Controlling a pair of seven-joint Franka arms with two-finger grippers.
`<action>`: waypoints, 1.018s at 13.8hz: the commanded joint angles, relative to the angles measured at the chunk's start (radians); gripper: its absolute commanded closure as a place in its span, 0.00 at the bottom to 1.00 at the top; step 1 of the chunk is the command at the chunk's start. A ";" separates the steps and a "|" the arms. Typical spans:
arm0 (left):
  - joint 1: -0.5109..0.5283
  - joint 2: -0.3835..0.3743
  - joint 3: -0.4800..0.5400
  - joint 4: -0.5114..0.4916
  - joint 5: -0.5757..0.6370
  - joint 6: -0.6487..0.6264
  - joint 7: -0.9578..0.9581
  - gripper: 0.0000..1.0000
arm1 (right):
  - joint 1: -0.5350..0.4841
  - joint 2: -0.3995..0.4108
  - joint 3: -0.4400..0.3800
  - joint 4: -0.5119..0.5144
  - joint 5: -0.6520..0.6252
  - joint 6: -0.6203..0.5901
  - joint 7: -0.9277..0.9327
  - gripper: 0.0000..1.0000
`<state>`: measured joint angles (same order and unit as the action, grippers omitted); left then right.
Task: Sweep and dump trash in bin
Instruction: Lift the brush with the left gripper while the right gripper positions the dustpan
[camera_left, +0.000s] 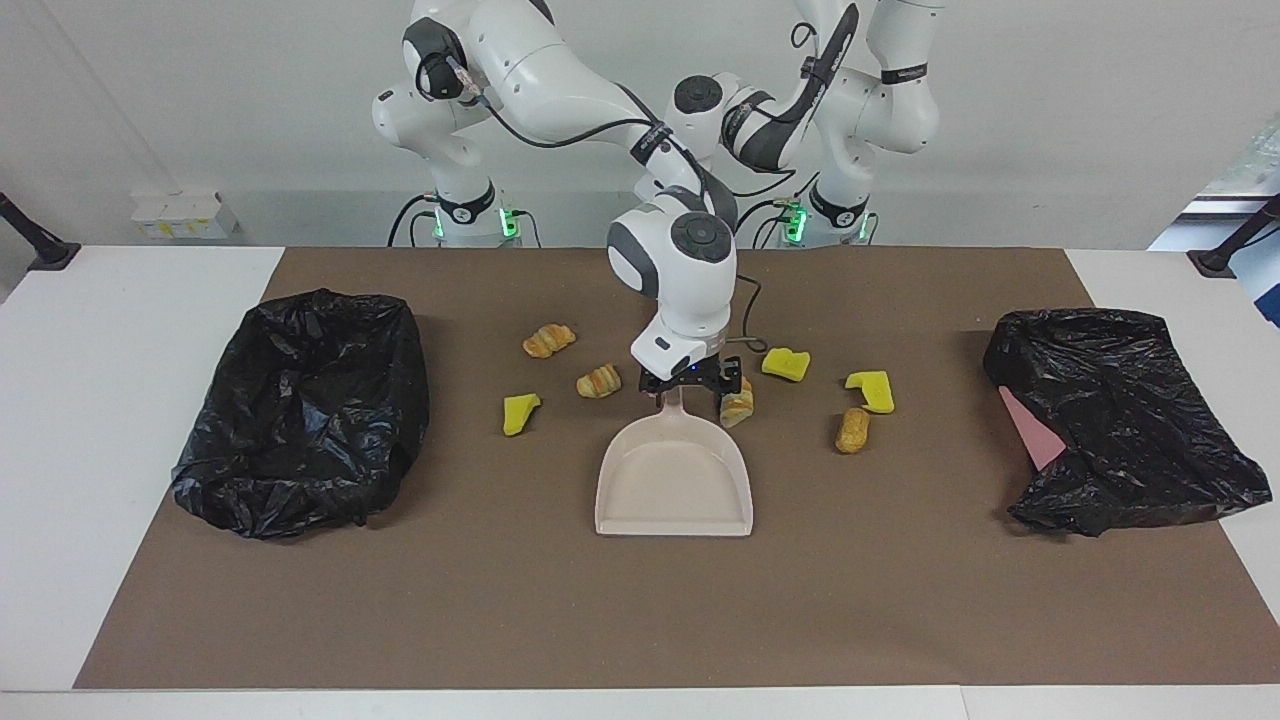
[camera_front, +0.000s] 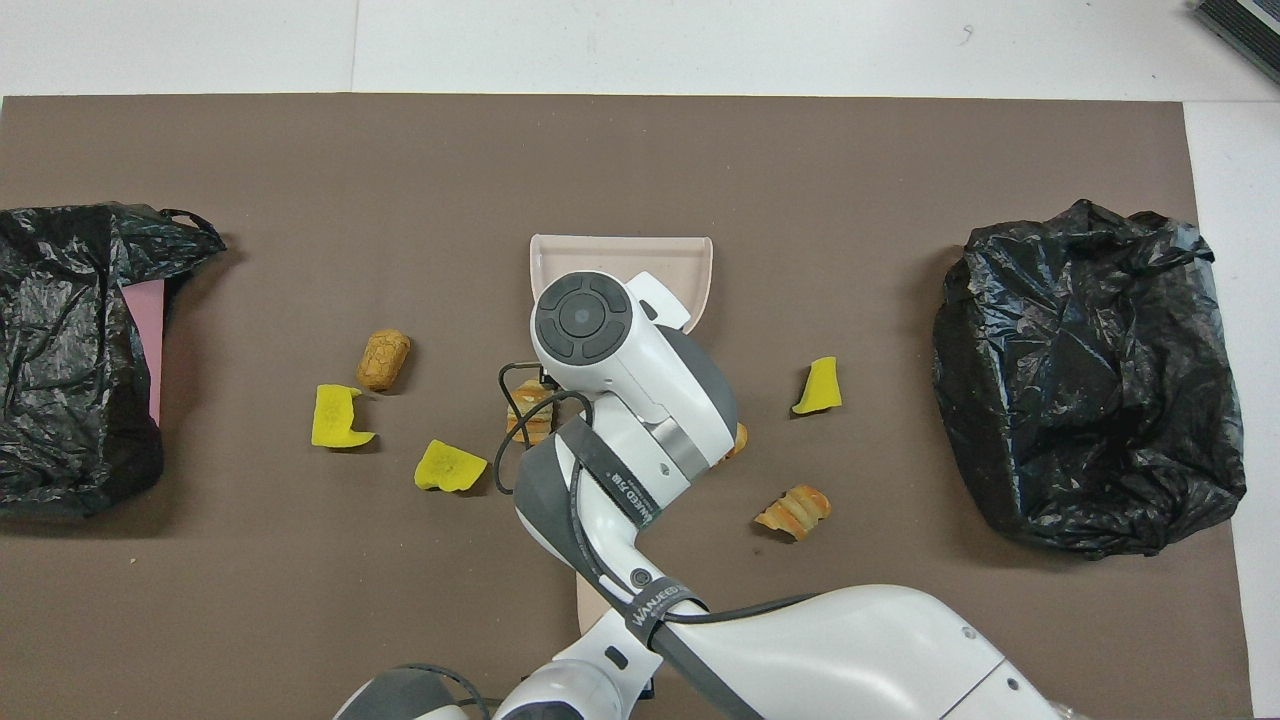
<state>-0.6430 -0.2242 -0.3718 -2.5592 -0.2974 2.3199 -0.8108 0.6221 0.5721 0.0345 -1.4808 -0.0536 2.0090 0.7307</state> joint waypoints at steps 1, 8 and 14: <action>0.081 -0.029 0.005 0.000 0.015 -0.031 -0.001 1.00 | -0.002 -0.027 0.002 -0.024 -0.012 -0.025 0.079 0.24; 0.353 -0.098 0.007 0.117 0.076 -0.252 0.136 1.00 | -0.009 -0.026 0.002 -0.016 0.017 -0.052 0.085 0.88; 0.520 -0.106 0.005 0.162 0.135 -0.298 0.179 1.00 | -0.059 -0.063 -0.004 -0.012 0.001 -0.056 -0.069 1.00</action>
<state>-0.1888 -0.3286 -0.3575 -2.4188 -0.1873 2.0485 -0.6450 0.5898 0.5462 0.0276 -1.4800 -0.0495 1.9648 0.7444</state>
